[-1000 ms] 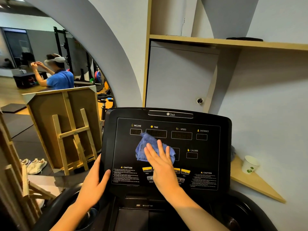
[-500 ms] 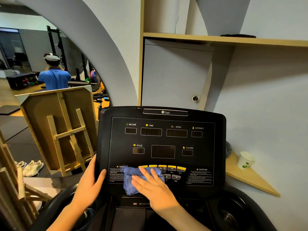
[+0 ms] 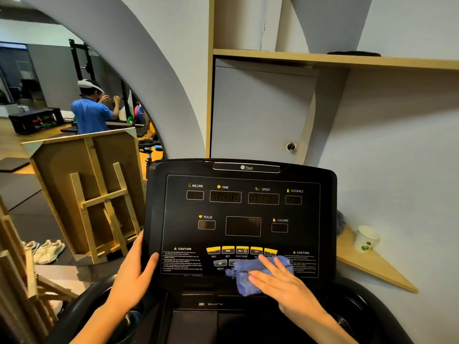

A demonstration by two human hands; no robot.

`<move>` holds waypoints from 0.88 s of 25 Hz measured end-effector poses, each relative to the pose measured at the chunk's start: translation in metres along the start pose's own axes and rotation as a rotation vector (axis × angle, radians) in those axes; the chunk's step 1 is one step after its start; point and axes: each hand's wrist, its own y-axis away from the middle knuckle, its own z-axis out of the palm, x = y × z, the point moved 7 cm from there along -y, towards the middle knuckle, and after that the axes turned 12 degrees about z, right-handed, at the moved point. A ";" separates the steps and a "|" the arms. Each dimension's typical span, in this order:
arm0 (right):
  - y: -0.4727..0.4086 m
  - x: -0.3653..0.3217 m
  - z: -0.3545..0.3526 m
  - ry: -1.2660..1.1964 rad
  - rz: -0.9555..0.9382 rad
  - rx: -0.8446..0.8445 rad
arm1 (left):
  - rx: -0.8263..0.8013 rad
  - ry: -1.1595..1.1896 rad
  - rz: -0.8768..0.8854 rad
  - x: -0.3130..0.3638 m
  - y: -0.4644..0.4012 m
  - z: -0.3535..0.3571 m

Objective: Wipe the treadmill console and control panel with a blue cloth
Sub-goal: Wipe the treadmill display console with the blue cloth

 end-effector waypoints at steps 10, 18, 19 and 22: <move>-0.007 0.047 -0.041 -0.026 0.097 0.052 | -0.015 0.033 -0.015 -0.003 0.000 0.000; -0.055 0.080 -0.071 -0.011 0.347 0.246 | -0.028 0.015 -0.046 -0.006 -0.001 -0.002; -0.064 0.081 -0.076 -0.022 0.385 0.289 | -0.035 0.018 -0.051 -0.007 -0.001 -0.002; -0.086 0.081 -0.084 -0.103 0.554 0.400 | -0.041 0.040 -0.050 -0.009 -0.001 -0.002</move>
